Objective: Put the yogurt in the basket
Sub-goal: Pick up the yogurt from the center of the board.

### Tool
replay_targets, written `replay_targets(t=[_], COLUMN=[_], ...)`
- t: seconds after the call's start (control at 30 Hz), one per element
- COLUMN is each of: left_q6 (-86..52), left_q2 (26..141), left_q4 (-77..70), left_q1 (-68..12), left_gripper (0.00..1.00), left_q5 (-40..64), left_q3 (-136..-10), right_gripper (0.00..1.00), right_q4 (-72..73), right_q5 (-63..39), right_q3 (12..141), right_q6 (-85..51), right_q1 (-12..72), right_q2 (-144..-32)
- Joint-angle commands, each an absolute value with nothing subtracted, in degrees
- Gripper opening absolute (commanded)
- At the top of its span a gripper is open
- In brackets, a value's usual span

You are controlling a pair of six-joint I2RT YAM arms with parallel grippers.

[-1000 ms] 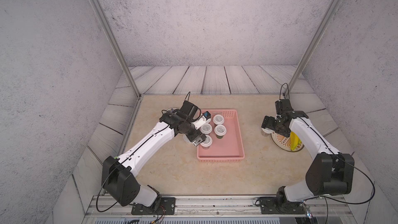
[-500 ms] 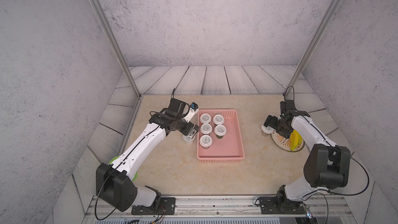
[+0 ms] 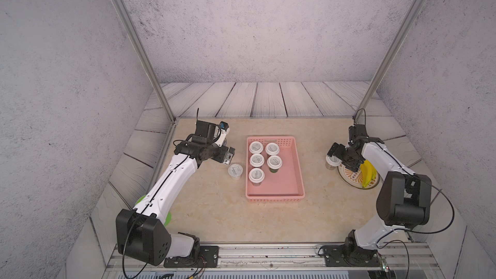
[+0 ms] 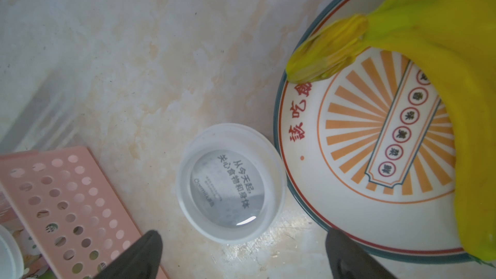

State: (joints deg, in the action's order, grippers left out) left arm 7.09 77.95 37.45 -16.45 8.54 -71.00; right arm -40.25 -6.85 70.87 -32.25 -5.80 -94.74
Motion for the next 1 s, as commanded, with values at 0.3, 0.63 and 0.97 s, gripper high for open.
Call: replay_targets(t=[0.3,0.63,0.97], left_q6=[5.74,5.36,5.27], left_q2=[77.34,77.61,77.26], left_q4=[36.23,35.95,35.56], left_q1=[-14.71,-14.33,-13.9], left_gripper=[1.0,1.0,1.0], left_q5=[10.51,11.29,12.01], left_q3=[-70.41,-70.22,-69.66], right_gripper=[0.98,0.95,0.9], right_q4=[-39.05,-38.09,-37.61], right_q5=[-9.21,-8.94,-9.84], right_q3=[73.78,74.07,74.68], right_q6=[-33.75,-33.83,-33.91], right_q1=[-6.18,-6.25,-6.24], right_q2=[-98.78,-100.58,-102.03])
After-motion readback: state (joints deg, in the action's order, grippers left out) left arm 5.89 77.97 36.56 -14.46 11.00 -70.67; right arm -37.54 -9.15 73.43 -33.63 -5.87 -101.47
